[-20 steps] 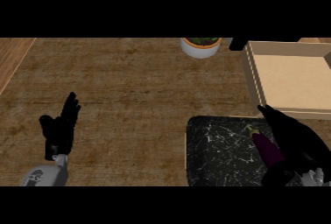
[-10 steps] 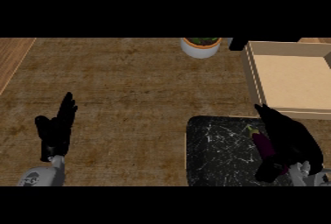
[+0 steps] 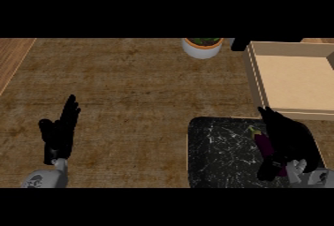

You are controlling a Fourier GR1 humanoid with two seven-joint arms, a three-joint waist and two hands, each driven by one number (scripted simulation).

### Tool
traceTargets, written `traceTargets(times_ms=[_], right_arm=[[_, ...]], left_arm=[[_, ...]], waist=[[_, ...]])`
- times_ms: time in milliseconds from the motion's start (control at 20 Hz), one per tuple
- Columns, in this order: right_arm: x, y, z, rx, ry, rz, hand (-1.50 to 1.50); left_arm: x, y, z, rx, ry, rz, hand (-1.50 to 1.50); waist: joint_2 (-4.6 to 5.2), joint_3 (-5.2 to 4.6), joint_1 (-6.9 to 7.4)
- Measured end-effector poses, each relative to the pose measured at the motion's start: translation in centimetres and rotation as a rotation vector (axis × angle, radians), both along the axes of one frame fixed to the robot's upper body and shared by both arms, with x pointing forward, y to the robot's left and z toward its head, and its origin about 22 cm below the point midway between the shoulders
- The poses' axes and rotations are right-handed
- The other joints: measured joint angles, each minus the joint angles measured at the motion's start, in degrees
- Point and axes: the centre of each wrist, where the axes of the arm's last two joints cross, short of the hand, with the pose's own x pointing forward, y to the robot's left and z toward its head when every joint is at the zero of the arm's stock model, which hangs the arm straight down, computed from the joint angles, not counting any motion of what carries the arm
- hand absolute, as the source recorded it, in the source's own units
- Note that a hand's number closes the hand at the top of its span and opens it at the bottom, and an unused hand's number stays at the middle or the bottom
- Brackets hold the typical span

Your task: Pick the eggplant from the tray and place it in the cardboard box

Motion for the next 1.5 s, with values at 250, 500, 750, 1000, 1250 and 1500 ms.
traceTargets(times_ms=[250, 500, 750, 1000, 1250, 1500], right_arm=[[0.5, -0.4, -1.3, -0.033, 0.033, -0.016, -1.5], [1.1, -1.1, -2.2, -0.055, 0.057, -0.026, -1.5], [2.2, -1.5, -3.6, -0.069, 0.078, -0.042, -1.5], [1.8, -1.5, -4.7, -0.07, 0.089, -0.052, -1.5], [2.2, -1.8, -5.1, -0.069, 0.084, -0.048, -1.5], [2.1, -2.3, -7.0, -0.058, 0.086, -0.029, 1.5]], left_arm=[[0.4, 0.0, 0.2, -0.002, -0.002, -0.002, 0.0], [0.3, 0.4, 0.1, -0.004, -0.009, 0.005, 0.0], [0.0, -0.1, 0.2, -0.001, -0.009, -0.003, 0.0], [-0.2, 0.1, 0.9, 0.004, -0.008, 0.001, 0.0], [0.6, -0.3, 0.6, -0.004, -0.004, 0.0, 0.0], [0.3, -0.6, 0.6, 0.0, -0.005, 0.004, 0.0]], waist=[[0.01, 0.0, 0.01], [0.02, 0.02, 0.0], [0.02, 0.01, 0.06], [0.0, 0.01, 0.01], [0.02, 0.02, -0.05], [-0.06, -0.05, -0.01]])
